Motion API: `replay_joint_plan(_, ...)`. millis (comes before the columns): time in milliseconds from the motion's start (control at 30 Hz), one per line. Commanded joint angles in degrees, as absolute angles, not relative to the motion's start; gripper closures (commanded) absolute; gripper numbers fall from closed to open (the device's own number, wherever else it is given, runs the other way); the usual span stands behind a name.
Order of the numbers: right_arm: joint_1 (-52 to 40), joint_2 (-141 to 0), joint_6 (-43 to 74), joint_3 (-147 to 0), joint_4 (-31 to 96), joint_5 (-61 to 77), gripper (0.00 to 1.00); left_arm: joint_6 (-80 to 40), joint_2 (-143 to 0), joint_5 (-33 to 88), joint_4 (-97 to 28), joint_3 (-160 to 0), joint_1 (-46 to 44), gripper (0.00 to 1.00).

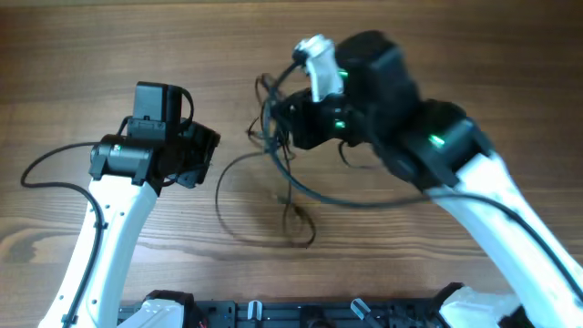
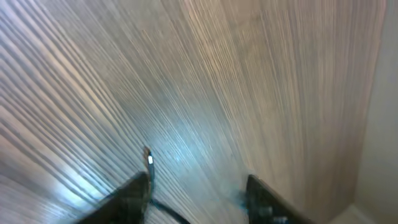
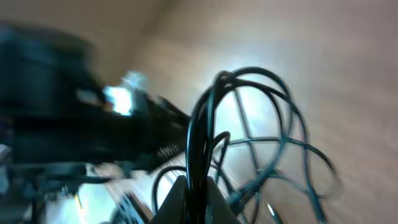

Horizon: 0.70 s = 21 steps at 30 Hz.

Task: Untangle cables

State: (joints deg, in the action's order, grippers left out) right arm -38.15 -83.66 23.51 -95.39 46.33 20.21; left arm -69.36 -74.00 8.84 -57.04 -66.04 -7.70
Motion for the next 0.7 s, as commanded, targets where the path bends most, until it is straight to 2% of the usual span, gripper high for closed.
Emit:
replay_joint_plan(0,-38.4,-82.0,27.9,-96.3,45.0,17.9,0.96,-58.7,-74.3,12.6,-56.8,-65.5,-7.7,0.45)
replay_joint_plan(67,-38.4,-82.7,32.2,-96.3,45.5,15.7,0.96,-50.4,-74.3,22.6,-54.3,-65.5,-7.6,0.44)
replay_joint_plan(133,-38.4,-84.1,35.0,-96.3,45.9,14.8,0.96,-39.4,-74.3,39.7,-48.5,-65.5,-7.6,0.33)
replay_joint_plan(233,-38.4,-85.3,37.4,-96.3,47.7,10.5,0.96,-31.3,-74.3,50.6,-44.4,-65.5,-7.6,0.29)
replay_joint_plan(300,-38.4,-86.1,42.4,-96.2,51.0,2.5,0.96,-30.2,-74.1,53.1,-42.7,-65.5,-7.6,0.25)
replay_joint_plan(467,-38.4,-87.0,42.4,-96.2,51.7,3.0,0.96,-22.7,-74.1,57.4,-42.2,-65.5,-7.6,0.25)
replay_joint_plan(667,-38.4,-87.2,42.4,-96.2,48.7,15.8,0.96,-22.9,-74.3,47.0,-42.0,-65.5,-7.6,0.26)
